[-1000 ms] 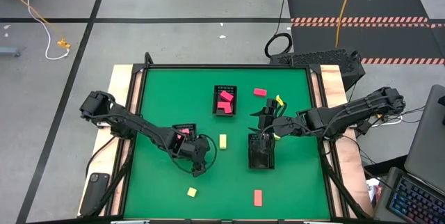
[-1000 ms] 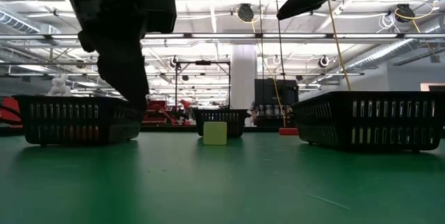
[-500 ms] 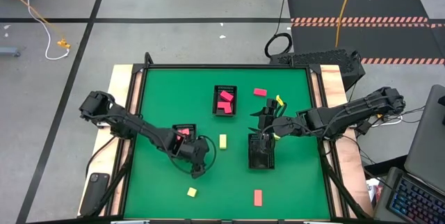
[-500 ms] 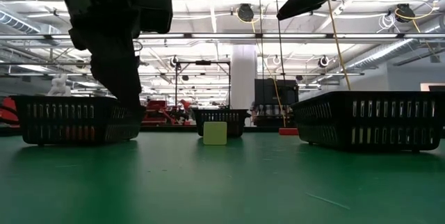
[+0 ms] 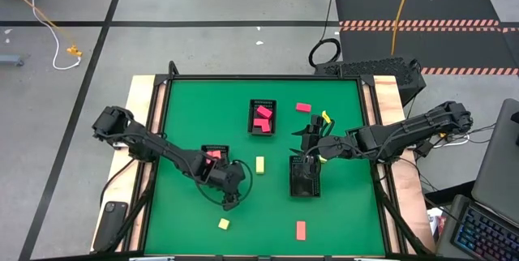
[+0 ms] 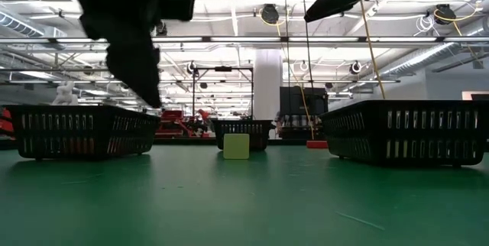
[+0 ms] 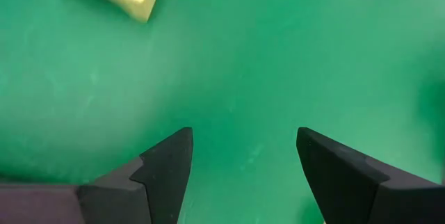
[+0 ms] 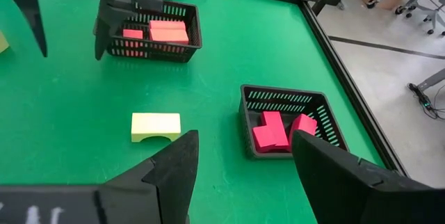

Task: Sort & place blocks by color
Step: Adjust the bottom right black bin, then put the green block into the bottom right black bin

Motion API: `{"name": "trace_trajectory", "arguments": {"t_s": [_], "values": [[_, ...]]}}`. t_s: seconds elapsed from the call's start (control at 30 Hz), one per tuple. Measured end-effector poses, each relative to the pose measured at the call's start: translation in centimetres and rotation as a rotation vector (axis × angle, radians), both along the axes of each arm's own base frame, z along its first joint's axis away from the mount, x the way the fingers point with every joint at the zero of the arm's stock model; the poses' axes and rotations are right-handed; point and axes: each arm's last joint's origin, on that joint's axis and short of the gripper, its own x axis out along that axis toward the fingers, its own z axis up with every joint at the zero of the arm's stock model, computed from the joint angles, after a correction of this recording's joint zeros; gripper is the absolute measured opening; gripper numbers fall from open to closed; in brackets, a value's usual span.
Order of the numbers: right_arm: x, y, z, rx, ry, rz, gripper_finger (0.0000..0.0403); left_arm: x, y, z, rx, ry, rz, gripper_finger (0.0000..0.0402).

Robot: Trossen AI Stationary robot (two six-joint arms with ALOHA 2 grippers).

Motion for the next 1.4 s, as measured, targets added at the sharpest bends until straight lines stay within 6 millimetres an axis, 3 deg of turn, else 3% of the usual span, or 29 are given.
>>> {"name": "trace_trajectory", "arguments": {"t_s": [0.27, 0.5, 0.6, 0.83, 1.13, 1.4], "values": [[0.0, 0.0, 0.0, -0.003, 0.001, 0.002, 0.0224, 1.9, 1.8, 2.8, 0.194, -0.092, -0.018, 0.0257], [0.0, 0.0, -0.1, -0.014, 0.011, 0.008, 0.0224, 2.5, 6.0, 2.7, 0.288, -0.049, 0.146, 0.0257], [-0.1, 0.0, -0.1, -0.018, 0.019, 0.01, 0.0224, 2.9, 7.0, 2.8, 0.301, -0.073, 0.166, 0.0257], [-0.1, 0.0, -0.1, -0.017, 0.023, 0.008, 0.0224, 3.6, 7.1, 3.4, 0.403, -0.16, 0.046, 0.0257], [0.2, -0.7, -0.3, 0.001, 0.016, -0.039, 0.0224, 4.8, 10.7, 2.5, 0.472, -0.367, -0.129, 0.0257], [0.6, -2.0, -0.3, 0.006, -0.008, -0.111, 0.0224, 2.9, 12.6, 1.5, 0.457, -0.4, -0.108, 0.0257]]}}
